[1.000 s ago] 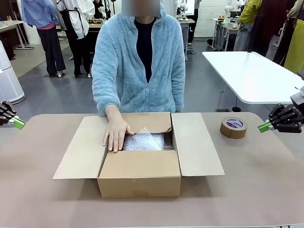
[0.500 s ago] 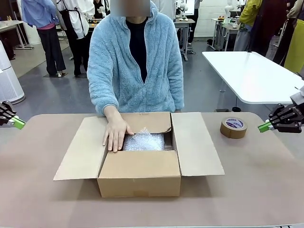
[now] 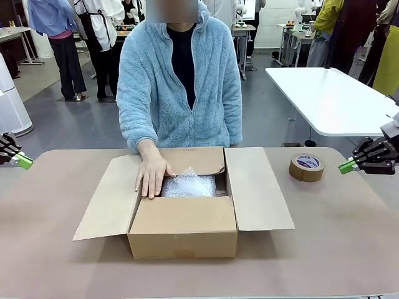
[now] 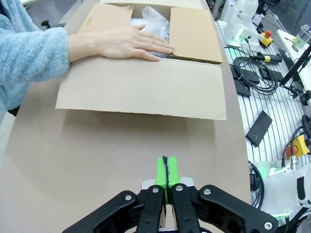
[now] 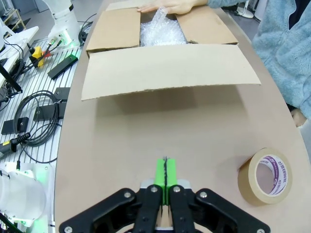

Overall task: Wrap the clocks to prevent damage.
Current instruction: Push the right (or left) flap of the Package Box to close it.

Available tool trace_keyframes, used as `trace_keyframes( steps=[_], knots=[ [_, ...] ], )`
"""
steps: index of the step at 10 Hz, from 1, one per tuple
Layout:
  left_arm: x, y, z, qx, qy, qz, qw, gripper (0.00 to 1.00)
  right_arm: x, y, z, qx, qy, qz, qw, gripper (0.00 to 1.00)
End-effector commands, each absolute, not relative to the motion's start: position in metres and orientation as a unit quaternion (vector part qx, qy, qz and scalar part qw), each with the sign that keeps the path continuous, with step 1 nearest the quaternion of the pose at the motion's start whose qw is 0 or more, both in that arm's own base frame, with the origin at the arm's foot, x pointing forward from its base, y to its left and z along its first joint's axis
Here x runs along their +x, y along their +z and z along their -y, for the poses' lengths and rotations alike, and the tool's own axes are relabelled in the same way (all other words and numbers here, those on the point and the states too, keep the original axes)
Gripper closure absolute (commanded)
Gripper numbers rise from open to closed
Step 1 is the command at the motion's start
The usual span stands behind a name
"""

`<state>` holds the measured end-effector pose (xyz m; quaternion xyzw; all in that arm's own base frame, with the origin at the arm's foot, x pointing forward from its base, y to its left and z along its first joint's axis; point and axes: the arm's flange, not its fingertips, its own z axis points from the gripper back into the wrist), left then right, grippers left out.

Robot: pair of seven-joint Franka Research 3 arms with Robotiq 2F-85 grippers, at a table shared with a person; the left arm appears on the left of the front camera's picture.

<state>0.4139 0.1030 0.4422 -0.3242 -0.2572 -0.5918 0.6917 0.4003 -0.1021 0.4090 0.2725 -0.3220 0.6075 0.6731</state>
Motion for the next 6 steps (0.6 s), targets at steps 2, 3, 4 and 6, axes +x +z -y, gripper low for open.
trace_keyframes(
  steps=[2, 3, 4, 6],
  knots=[
    [0.414, 0.443, -0.103, -0.326, -0.592, 0.261, 0.689, 1.00, 0.415, 0.373, 0.075, 0.262, 0.578, 0.289, 0.717, 0.99],
    [0.414, 0.443, -0.103, -0.326, -0.592, 0.261, 0.689, 1.00, 0.422, 0.362, 0.066, 0.262, 0.570, 0.283, 0.726, 0.99],
    [0.414, 0.443, -0.103, -0.326, -0.592, 0.261, 0.689, 1.00, 0.426, 0.351, 0.055, 0.267, 0.562, 0.280, 0.731, 0.99],
    [0.414, 0.443, -0.103, -0.326, -0.592, 0.261, 0.689, 1.00, 0.436, 0.335, 0.032, 0.283, 0.568, 0.278, 0.721, 0.99]
  ],
)
